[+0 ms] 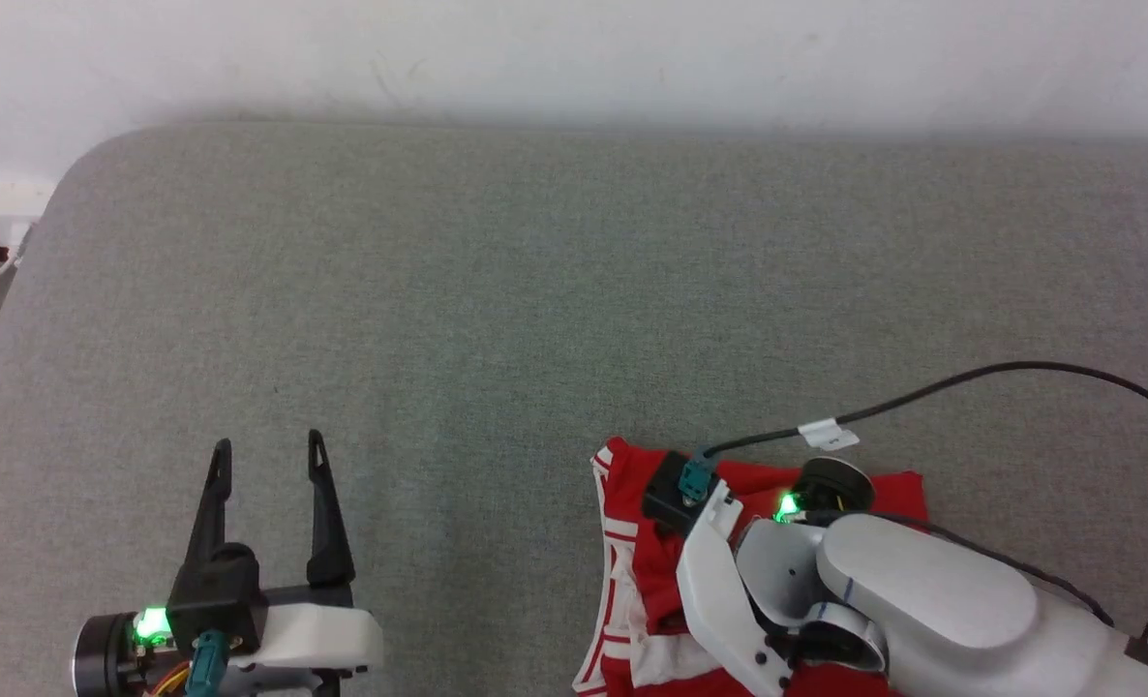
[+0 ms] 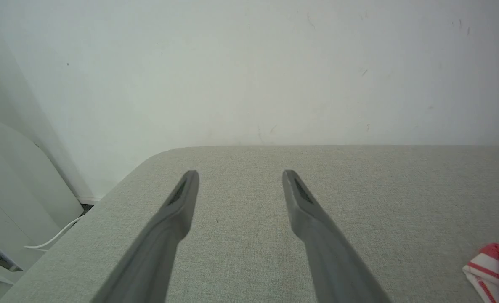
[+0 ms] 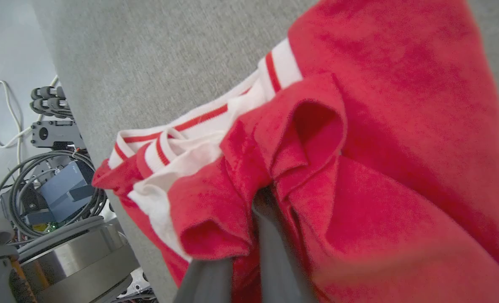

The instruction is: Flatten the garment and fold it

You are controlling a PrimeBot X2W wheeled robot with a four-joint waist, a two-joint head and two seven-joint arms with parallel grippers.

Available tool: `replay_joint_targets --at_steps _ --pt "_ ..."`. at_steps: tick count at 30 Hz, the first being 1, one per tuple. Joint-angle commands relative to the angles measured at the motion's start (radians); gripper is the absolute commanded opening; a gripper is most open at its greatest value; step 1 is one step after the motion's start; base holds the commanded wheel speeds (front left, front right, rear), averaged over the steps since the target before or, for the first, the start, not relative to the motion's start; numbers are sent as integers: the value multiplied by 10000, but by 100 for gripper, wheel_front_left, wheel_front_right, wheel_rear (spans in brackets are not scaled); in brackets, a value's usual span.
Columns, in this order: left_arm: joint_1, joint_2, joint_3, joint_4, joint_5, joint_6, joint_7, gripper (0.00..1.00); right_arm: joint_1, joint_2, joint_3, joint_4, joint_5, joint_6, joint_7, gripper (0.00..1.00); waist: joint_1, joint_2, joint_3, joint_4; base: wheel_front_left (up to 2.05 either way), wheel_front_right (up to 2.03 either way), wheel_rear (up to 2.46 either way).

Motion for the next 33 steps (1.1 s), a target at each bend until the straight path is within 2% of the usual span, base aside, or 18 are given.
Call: replay_joint_targets --at_steps 1,2,3,4,5,8,12,15,19,24,25,27,33 --pt "-159 -30 6 46 -74 74 -47 100 -36 112 186 352 98 -15 -141 0 -1 0 62 39 0 0 0" --pt "-166 -36 31 59 -81 85 -47 100 -91 212 246 528 148 -15 -350 0 -1 0 54 8 0 0 0" --pt "-156 -40 69 69 -89 99 -47 100 -155 288 311 650 194 -15 -524 11 -1 0 21 -44 0 0 0" --pt "-136 -43 103 83 -91 103 -47 100 -242 313 372 700 209 -15 -693 35 -1 0 -28 -85 0 0 0" --pt "-109 -44 135 105 -93 99 -47 100 -352 293 416 689 174 -15 -949 100 -1 0 -87 -126 0 0 0" --pt "-1 -20 239 166 -86 78 -47 100 -617 45 486 405 215 -15 -1748 100 -1 0 -310 -293 0 0 0" --pt "258 6 391 133 -72 85 -47 100 -1053 -661 211 -264 -42 -15 -3190 100 -1 0 -635 -640 0 0 0" --pt "472 32 485 60 -58 82 -47 100 -1199 -1131 -473 -553 -430 -15 -4303 100 -1 0 -869 -969 0 0 0" --pt "684 44 537 35 -43 43 -47 100 -1004 -1476 -1951 -465 -1189 -15 -5736 100 -1 0 -1146 -1319 0 0 0" --pt "829 37 615 -29 -50 34 -47 100 -184 -1318 -4297 -91 -2308 -15 -7327 100 -1 0 -1465 -1648 0 0 0" --pt "829 37 615 -29 -50 34 -47 100 -184 -1318 -4297 -91 -2308 -15 -7327 100 -1 0 -1465 -1648 0 0 0" --pt "883 32 639 -50 -60 23 -47 100 299 -1183 -5265 -7 -2874 -15 -7926 100 -1 0 -1573 -1709 0 0 0" --pt "1064 0 691 -153 -119 -33 -47 100 2295 -368 -8089 -387 -4384 -15 -8647 100 -1 0 -1842 -1761 0 0 0"
